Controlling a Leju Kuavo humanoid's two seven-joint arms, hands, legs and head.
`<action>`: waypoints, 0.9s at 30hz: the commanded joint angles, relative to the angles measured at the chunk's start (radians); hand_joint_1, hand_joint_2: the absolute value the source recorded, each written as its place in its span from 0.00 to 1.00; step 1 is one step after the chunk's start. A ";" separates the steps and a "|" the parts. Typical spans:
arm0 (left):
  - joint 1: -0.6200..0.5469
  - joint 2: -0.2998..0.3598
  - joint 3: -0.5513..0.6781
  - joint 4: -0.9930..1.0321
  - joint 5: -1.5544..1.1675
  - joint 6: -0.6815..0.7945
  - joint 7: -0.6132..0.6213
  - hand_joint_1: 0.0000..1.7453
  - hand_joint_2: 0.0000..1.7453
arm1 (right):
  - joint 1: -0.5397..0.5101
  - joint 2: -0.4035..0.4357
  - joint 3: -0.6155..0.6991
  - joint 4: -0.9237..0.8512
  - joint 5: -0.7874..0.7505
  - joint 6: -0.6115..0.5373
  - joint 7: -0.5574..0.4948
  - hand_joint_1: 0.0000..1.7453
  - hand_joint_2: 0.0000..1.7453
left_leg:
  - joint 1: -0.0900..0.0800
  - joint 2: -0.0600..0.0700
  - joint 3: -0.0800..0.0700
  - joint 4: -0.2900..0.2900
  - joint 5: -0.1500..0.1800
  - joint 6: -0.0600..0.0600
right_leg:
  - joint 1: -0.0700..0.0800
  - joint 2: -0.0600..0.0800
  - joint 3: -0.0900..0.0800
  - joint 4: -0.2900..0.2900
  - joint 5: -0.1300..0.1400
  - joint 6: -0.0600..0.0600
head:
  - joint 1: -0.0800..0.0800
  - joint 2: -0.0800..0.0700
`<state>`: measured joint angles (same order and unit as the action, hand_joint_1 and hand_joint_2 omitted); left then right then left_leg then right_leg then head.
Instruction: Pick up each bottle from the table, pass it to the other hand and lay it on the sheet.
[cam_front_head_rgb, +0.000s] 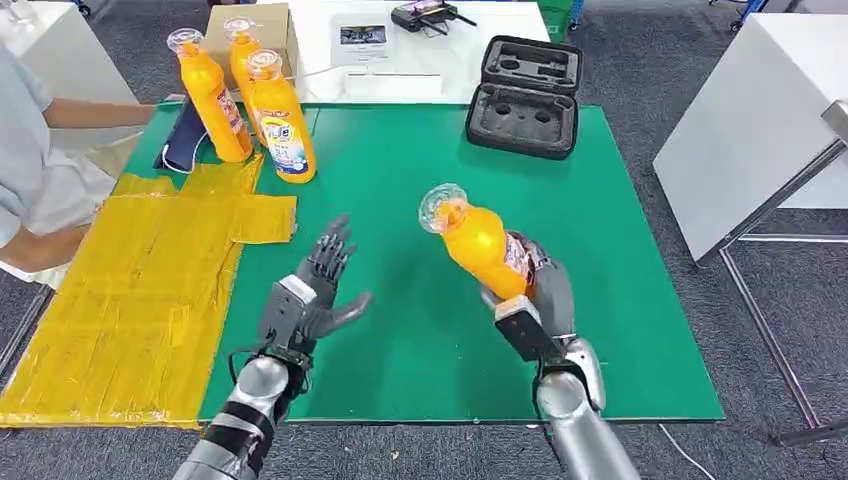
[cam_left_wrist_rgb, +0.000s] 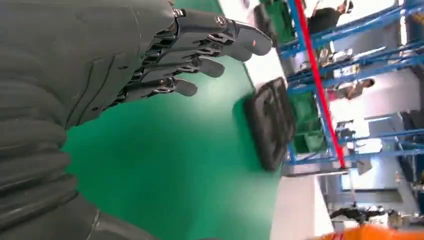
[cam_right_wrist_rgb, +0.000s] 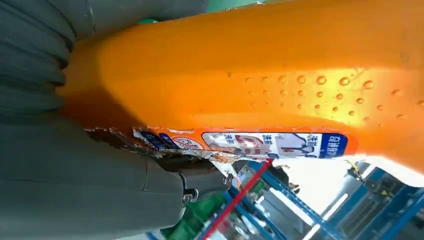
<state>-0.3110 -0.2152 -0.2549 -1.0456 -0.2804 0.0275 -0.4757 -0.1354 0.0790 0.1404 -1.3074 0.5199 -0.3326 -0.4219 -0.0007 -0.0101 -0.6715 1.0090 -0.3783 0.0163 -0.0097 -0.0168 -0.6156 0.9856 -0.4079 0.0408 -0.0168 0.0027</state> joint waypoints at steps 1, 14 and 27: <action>0.095 0.025 -0.114 -0.092 -0.033 0.010 0.009 0.00 1.00 | 0.210 0.060 -0.048 -0.218 -0.022 -0.008 -0.018 1.00 1.00 | 0.000 0.000 0.005 0.000 -0.003 -0.001 | 0.000 0.001 0.006 0.000 -0.003 -0.001 | 0.000 0.000; 0.446 0.100 -0.216 -0.355 -0.023 0.199 0.040 0.00 1.00 | 0.217 0.163 0.048 0.156 -0.235 0.192 -0.029 1.00 1.00 | 0.001 0.005 0.015 -0.003 -0.017 -0.005 | 0.001 0.005 0.014 -0.004 -0.012 -0.006 | 0.000 0.000; 0.323 0.055 -0.197 -0.240 0.005 0.130 0.001 0.00 1.00 | 0.130 0.184 0.095 0.317 -0.226 0.233 -0.095 1.00 1.00 | 0.002 0.000 0.015 -0.002 -0.014 -0.004 | 0.001 0.000 0.015 -0.002 -0.013 -0.004 | 0.000 0.000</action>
<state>0.0492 -0.1766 -0.4376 -1.3523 -0.2789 0.1640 -0.4734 0.0417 0.2705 0.2171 -1.1303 0.2960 -0.1019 -0.5184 0.0006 -0.0104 -0.6600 1.0087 -0.3909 0.0130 -0.0086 -0.0180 -0.6051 0.9854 -0.4200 0.0375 -0.0164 0.0027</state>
